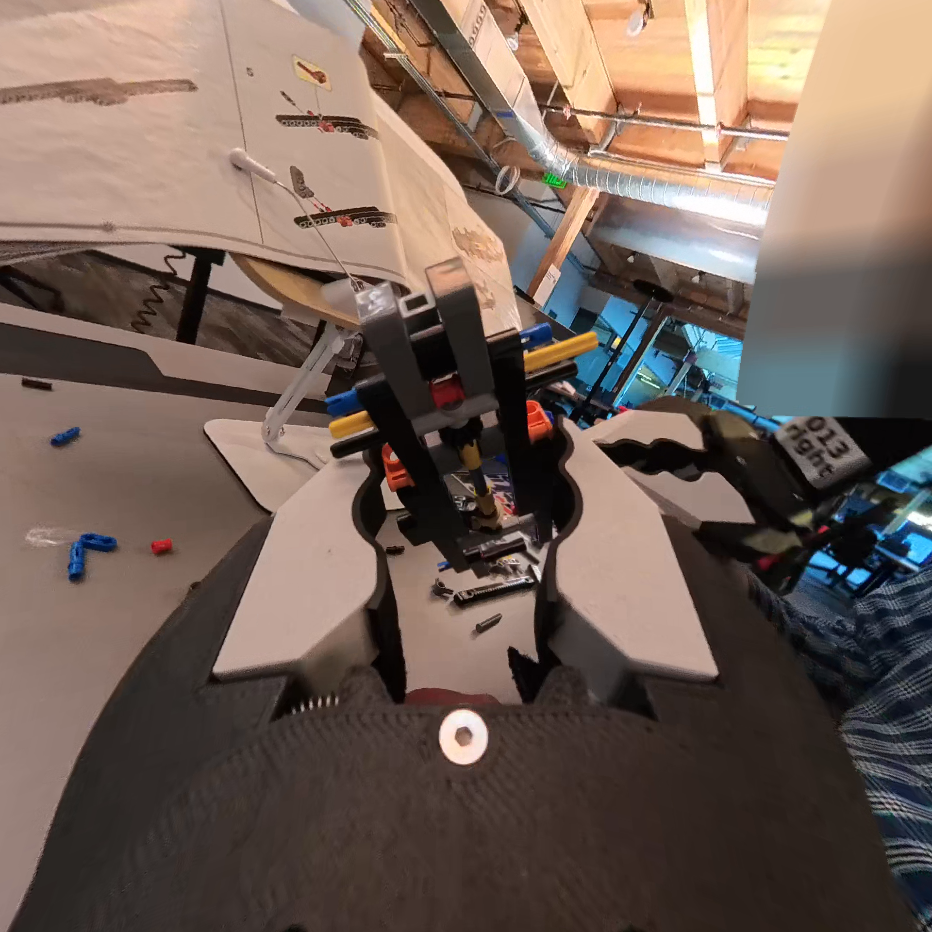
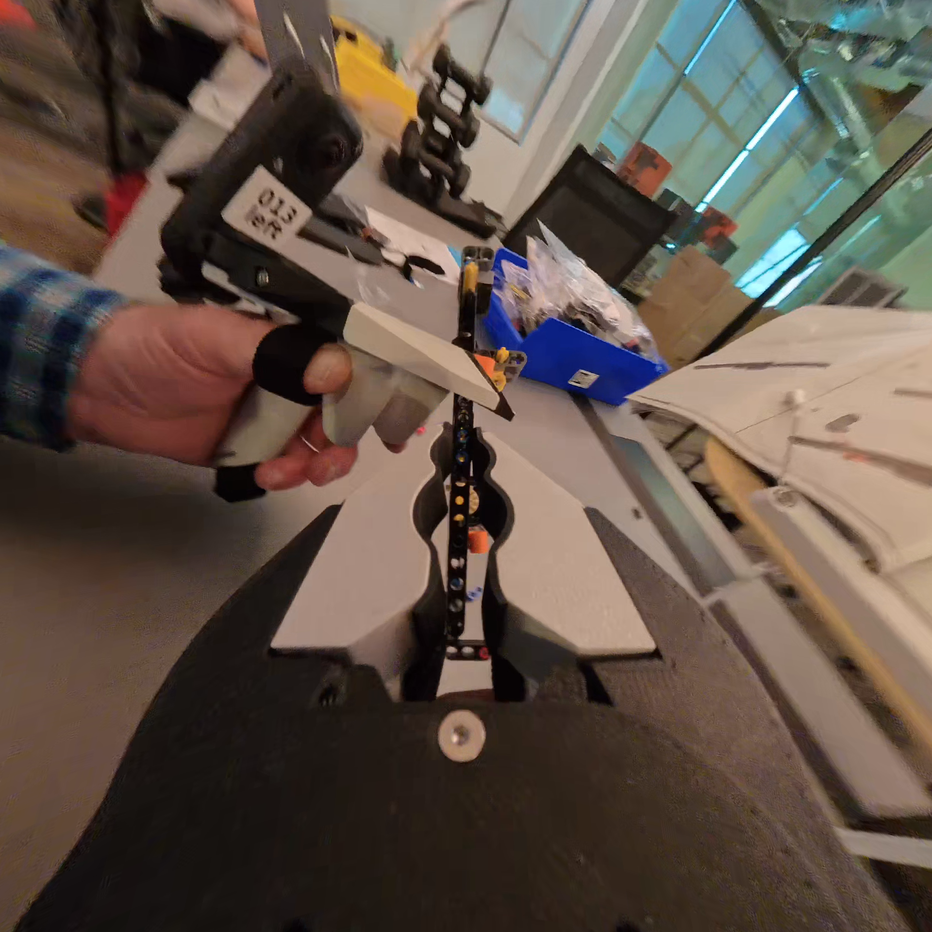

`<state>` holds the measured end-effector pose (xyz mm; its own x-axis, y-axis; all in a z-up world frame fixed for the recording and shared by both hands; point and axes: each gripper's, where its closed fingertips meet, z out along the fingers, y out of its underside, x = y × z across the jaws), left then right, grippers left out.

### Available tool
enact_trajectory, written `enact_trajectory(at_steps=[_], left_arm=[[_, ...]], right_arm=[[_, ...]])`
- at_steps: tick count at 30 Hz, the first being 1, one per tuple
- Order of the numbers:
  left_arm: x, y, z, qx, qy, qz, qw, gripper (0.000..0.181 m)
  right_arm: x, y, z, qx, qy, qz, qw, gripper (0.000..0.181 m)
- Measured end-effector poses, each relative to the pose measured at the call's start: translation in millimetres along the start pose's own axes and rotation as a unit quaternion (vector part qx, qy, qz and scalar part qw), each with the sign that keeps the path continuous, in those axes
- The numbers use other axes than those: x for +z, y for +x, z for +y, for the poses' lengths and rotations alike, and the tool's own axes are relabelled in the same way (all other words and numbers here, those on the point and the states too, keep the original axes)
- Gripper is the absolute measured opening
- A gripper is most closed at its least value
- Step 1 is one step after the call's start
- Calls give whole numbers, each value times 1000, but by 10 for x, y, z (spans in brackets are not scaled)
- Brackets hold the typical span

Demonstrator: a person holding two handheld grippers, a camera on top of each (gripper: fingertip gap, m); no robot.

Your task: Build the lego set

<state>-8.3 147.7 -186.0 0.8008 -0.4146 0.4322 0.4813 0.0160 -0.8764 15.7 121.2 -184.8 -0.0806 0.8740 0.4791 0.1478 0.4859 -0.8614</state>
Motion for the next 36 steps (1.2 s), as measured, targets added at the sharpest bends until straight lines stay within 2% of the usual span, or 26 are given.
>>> enact_trajectory(at_steps=[4,6,9,14,19,27,33,34,36], left_arm=[[22,39,32,-10,-3,10,1000,64],[22,8,50,-21,-2,8,1000,65],[0,-42,41,-24,-1,0,1000,64],[7,-72,103,-19,-16,-11,1000,63],[9,-102,148,-21,-18,-14,1000,64],[39,-56,120,-22,-14,3,1000,64],[47,-11,104,-56,-2,27,998,64],[46,-35,102,-61,0,20,998,65],[-121,-452,51,-124,32,-37,991,63]], right_arm=[[-58,6,-4,112,64,-48,991,4],[-36,1,27,96,56,-38,993,4],[21,-15,44,17,25,-9,1000,4],[89,-37,73,-34,-5,6,999,4],[97,-41,127,-23,-16,0,1000,4],[44,-12,61,80,39,-26,996,4],[16,-7,-7,104,71,-30,992,3],[0,4,-32,112,81,-32,990,4],[-145,123,-228,146,136,-32,979,3]])
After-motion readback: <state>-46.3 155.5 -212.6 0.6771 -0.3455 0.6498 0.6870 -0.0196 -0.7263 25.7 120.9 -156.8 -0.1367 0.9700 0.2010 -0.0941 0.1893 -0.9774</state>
